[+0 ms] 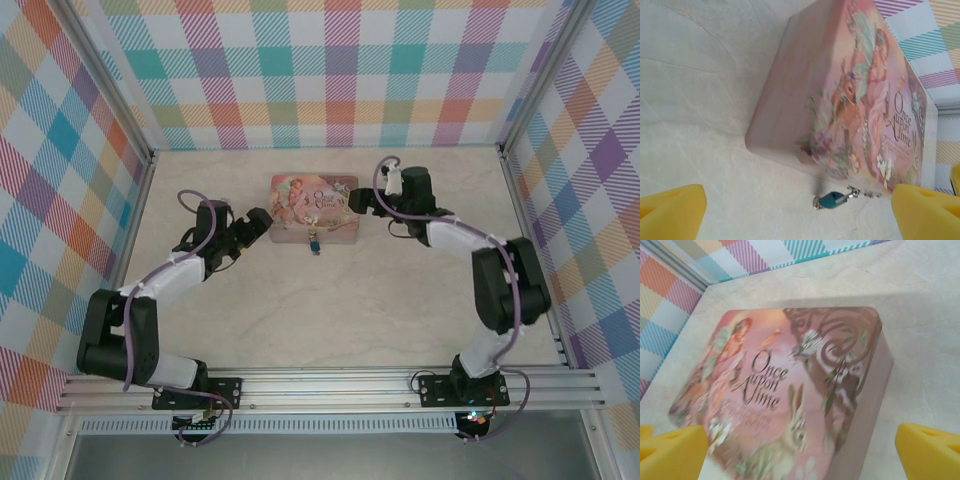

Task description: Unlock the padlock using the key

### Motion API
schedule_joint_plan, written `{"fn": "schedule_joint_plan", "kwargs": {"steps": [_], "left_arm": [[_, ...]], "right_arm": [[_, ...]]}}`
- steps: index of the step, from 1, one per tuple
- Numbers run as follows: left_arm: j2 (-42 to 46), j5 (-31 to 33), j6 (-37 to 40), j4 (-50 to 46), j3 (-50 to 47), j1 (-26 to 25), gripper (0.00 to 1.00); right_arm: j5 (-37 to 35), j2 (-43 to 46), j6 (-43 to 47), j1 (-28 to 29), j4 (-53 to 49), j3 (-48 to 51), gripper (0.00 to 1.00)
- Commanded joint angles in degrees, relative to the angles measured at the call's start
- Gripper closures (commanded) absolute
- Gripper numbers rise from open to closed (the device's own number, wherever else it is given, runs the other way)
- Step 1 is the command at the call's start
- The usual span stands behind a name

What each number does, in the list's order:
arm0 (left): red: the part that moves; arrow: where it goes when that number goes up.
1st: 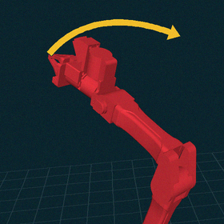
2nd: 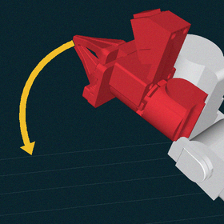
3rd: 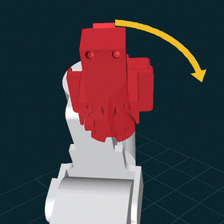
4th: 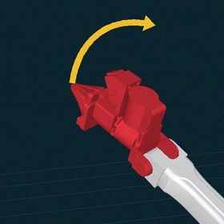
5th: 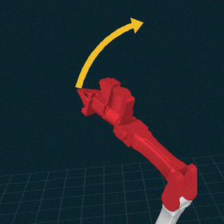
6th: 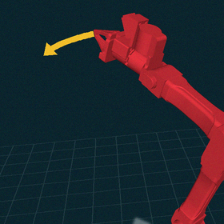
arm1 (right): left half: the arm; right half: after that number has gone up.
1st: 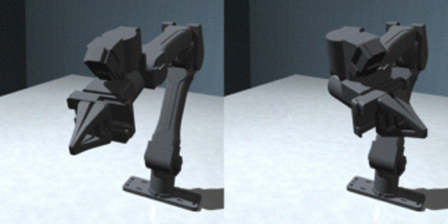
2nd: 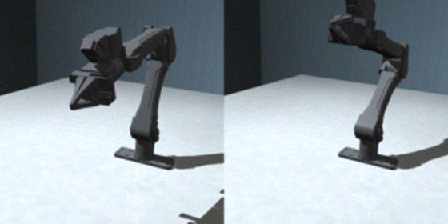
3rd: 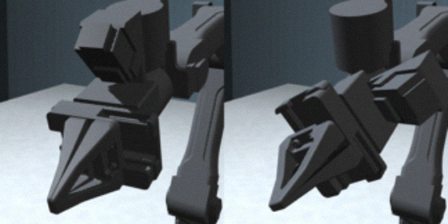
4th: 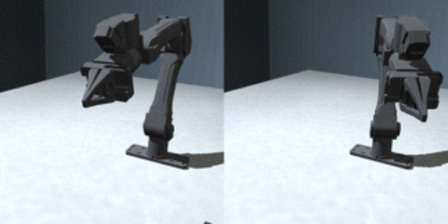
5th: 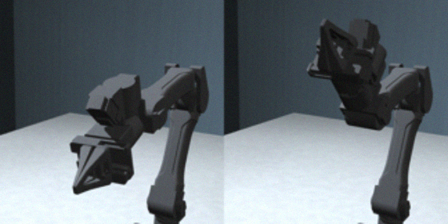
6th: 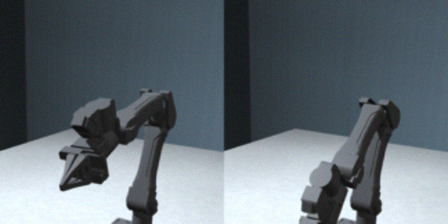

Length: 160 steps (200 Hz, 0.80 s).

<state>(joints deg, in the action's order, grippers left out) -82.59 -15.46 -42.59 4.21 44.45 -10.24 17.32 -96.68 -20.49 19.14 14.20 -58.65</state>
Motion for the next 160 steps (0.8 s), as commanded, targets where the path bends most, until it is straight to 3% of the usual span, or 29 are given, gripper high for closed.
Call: {"fn": "schedule_joint_plan", "kwargs": {"steps": [1, 48, 90, 160], "left_arm": [[-4.8, -4.6, 0.7, 5.1, 3.6, 1.9, 0.04], [-14.5, -6.3, -0.2, 7.0, 9.8, 2.5, 0.0], [-19.9, -9.5, -2.4, 10.9, 12.4, 2.5, 0.0], [-21.3, -12.6, -2.9, 12.1, 13.5, 0.5, 0.02]], "right_arm": [[0.5, 2.9, -0.6, 4.6, 5.5, 8.5, 0.11], [-3.3, -3.2, -2.7, 13.3, 14.7, 14.0, 0.22], [-7.9, -10.3, -4.9, 16.4, 21.1, 12.6, 0.33], [-8.9, -14.6, -6.4, 17.1, 27.3, 12.1, 0.34]]}}
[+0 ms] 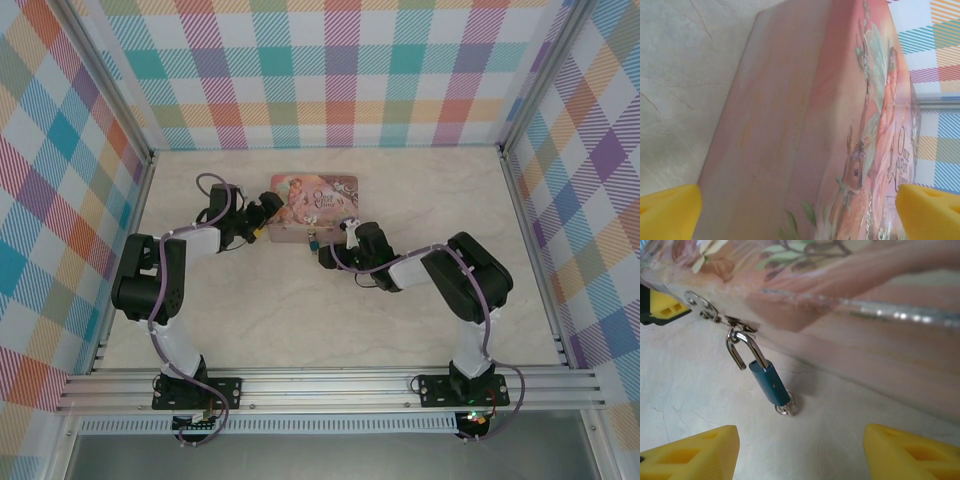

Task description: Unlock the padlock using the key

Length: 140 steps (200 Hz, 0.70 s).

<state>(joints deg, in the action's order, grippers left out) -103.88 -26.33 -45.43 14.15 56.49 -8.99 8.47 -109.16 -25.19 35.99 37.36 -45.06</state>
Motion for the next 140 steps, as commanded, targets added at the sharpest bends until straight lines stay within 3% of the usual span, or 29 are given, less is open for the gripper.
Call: {"fn": "schedule_joint_plan", "kwargs": {"steps": [1, 140], "left_arm": [[0.0, -1.7, -0.1, 2.2, 1.4, -0.9, 0.02], [3.3, -0.1, -1.7, 3.1, -1.2, -4.6, 0.08]], "right_arm": [[0.0, -2.2, -1.8, 0.3, 4.2, -1.6, 0.34], [1.0, -3.2, -3.5, -0.9, 7.1, 0.6, 0.41]]}}
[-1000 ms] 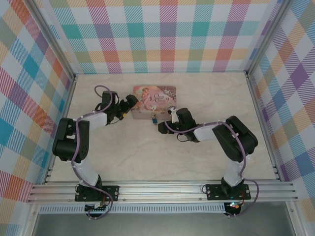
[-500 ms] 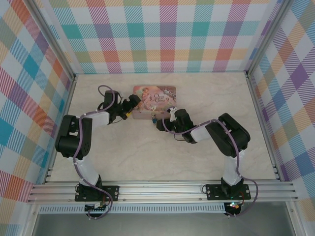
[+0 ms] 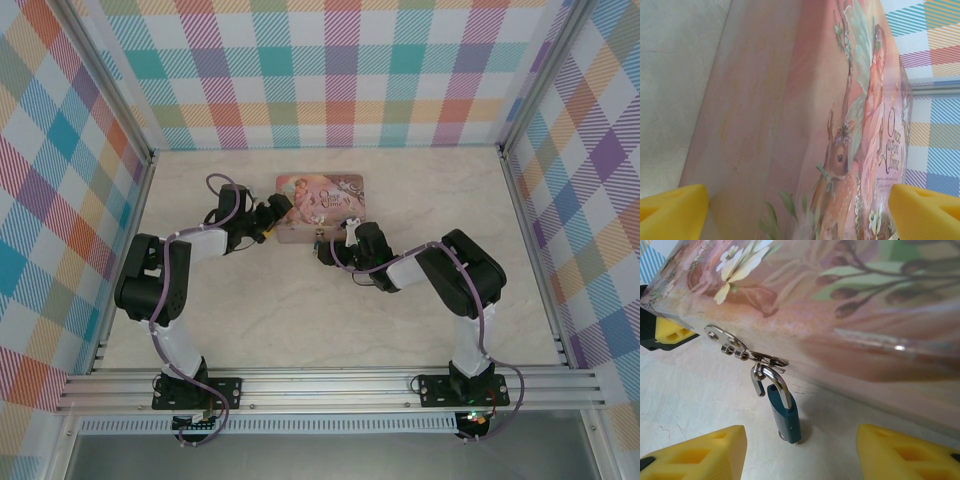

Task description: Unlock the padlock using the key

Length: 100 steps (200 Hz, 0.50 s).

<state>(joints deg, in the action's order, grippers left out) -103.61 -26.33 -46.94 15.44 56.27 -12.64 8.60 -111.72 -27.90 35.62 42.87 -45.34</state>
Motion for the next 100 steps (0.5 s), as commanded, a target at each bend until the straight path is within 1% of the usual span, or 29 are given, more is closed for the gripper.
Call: {"fn": "schedule_joint_plan", "kwargs": {"steps": [1, 34, 62, 100], "left_arm": [[3.0, -0.1, -0.2, 1.8, -1.1, -1.0, 0.08], [2.8, 0.0, -0.5, 2.0, -1.2, -1.2, 0.08], [2.9, 0.0, -0.6, 2.4, -1.3, -1.2, 0.08], [2.8, 0.0, -0.6, 2.6, -1.3, -1.4, 0.09]], "right_arm": [[0.9, -0.6, -0.7, -0.5, 1.6, 0.9, 0.42], [3.9, -2.3, -2.6, -0.6, 3.6, 0.7, 0.45], [4.9, -3.6, -4.8, -0.6, 5.8, 1.2, 0.47], [6.4, -5.0, -7.3, -0.5, 5.7, 0.0, 0.49]]}}
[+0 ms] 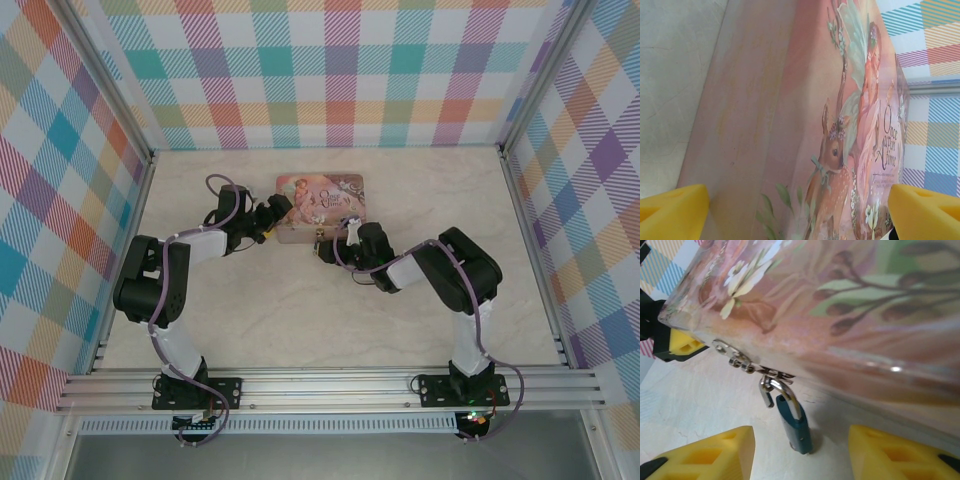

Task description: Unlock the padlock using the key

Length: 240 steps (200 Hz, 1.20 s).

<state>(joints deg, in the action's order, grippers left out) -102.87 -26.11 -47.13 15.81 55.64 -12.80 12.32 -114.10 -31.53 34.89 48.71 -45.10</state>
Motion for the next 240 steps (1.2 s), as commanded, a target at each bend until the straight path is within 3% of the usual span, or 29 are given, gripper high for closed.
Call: {"fn": "schedule_joint_plan", "kwargs": {"steps": [1, 90, 165, 240], "left_arm": [[2.0, -0.2, -0.5, 2.2, -0.7, -1.2, 0.08], [1.9, -0.3, -1.2, 3.3, -1.0, -1.2, 0.09], [2.6, -0.3, -1.2, 3.3, -1.6, -1.2, 0.09], [7.5, 0.5, 0.6, 2.5, -5.6, -2.5, 0.09]], "right_arm": [[2.7, -2.6, -3.8, 0.3, -0.1, -0.3, 0.49], [1.8, -4.9, -5.7, 1.4, -2.7, -2.3, 0.58], [-2.0, -3.0, -5.1, 1.4, -2.9, -1.1, 0.86], [-5.8, 1.8, -5.9, 0.4, -5.4, 0.7, 0.89]]}}
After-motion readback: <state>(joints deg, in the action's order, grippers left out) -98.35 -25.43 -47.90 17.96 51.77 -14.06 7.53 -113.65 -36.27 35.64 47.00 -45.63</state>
